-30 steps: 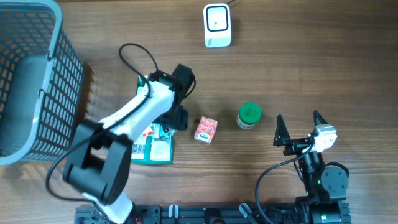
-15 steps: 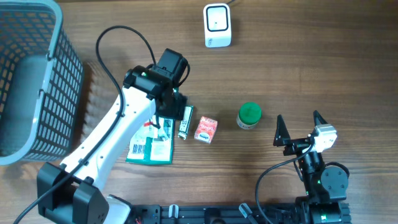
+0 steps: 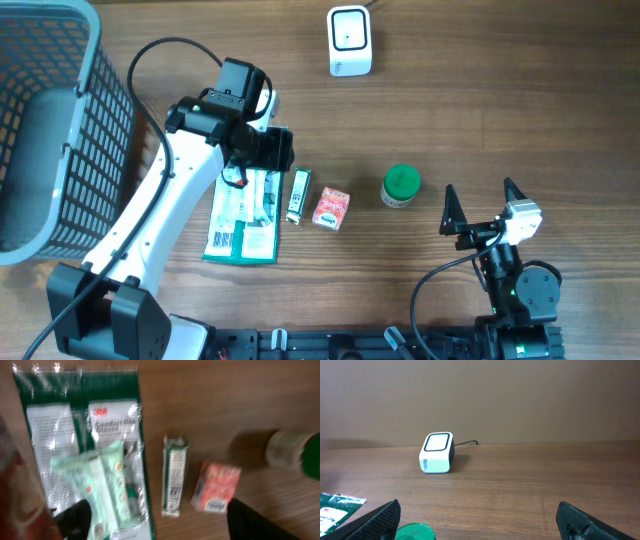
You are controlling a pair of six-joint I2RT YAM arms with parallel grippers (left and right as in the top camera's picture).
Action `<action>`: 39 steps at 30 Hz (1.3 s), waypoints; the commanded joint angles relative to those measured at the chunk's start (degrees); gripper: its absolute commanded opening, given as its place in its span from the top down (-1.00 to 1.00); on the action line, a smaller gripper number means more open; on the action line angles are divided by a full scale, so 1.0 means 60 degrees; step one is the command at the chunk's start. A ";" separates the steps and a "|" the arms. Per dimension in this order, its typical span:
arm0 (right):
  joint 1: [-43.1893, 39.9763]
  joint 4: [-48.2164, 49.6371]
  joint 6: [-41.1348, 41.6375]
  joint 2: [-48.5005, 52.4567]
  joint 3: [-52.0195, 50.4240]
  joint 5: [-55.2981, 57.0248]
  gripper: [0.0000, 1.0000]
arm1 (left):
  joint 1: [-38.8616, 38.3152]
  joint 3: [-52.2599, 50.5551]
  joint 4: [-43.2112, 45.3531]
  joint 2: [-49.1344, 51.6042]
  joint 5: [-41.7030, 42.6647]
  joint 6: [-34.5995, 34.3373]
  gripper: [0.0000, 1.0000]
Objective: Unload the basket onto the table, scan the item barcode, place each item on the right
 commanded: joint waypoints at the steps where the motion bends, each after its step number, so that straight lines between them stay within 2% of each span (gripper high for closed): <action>1: -0.0058 0.0029 -0.0047 -0.0076 -0.0007 -0.0011 -0.99 | 0.0051 0.0084 0.0572 0.0033 0.0390 -0.0091 -1.00; 5: -0.0058 0.0033 -0.0044 -0.0076 -0.0007 -0.0011 -0.99 | 0.0051 0.0084 0.0925 0.0033 0.0364 -0.0084 -1.00; 39: -0.0058 0.0033 -0.0051 -0.0076 -0.0007 -0.0011 -1.00 | 0.0047 0.0084 0.0918 0.0033 0.0368 -0.0084 -1.00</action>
